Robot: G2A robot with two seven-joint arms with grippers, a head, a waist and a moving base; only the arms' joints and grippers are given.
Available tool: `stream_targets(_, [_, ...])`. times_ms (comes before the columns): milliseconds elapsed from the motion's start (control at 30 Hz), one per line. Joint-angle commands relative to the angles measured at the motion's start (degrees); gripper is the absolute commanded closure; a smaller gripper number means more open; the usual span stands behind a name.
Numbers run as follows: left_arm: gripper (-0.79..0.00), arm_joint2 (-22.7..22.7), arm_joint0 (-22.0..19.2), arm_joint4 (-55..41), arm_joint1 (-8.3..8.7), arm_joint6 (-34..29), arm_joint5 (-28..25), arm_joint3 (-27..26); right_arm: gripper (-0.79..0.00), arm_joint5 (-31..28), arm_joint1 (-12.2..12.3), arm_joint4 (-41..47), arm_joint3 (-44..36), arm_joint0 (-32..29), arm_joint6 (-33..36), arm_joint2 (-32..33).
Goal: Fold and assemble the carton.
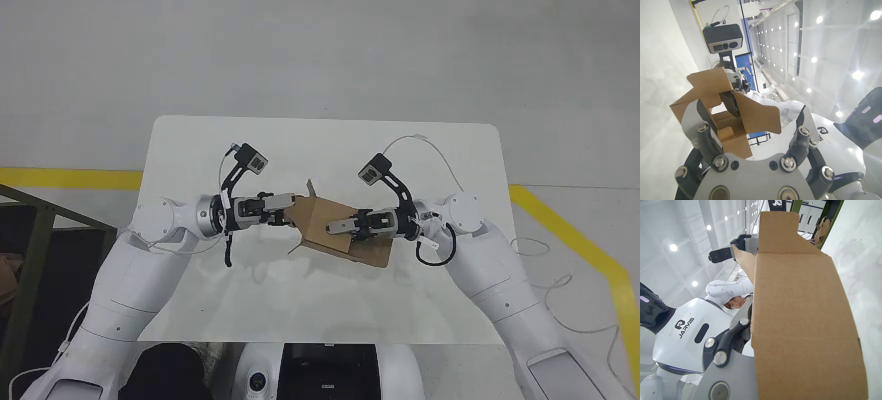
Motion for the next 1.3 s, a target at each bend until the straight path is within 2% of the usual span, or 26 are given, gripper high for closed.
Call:
stream_targets(0, [-0.785,-1.5,0.8,0.9,0.28,0.2,0.2,-0.4,0.0,-0.1,0.1,-0.3,0.2,-0.1,-0.4,0.4])
stream_targets(200, [-0.785,-4.1,3.4,0.7,0.78,-0.3,1.2,-2.1,0.0,-0.8,0.5,-2.0,0.8,-0.8,-4.1,2.1])
stream_targets(400, [-0.785,-3.9,4.5,0.3,0.81,-0.5,1.7,-3.2,0.0,0.5,1.1,-7.7,0.1,-1.5,-8.9,3.7])
stream_targets(767, [-0.785,-3.2,5.0,0.5,0.75,-0.5,1.8,-3.4,0.0,2.0,2.1,-12.1,-3.5,-4.2,-15.7,6.8])
stream_targets(1033, [-0.785,-2.1,3.5,0.8,0.5,-0.2,1.2,-2.8,0.0,3.6,1.8,-12.7,-7.4,-4.1,-16.5,5.0])
stream_targets(1267, [-0.785,-4.5,4.2,1.7,0.91,-0.2,1.5,-2.7,0.0,4.8,1.9,-12.2,-8.1,-3.7,-13.6,4.2])
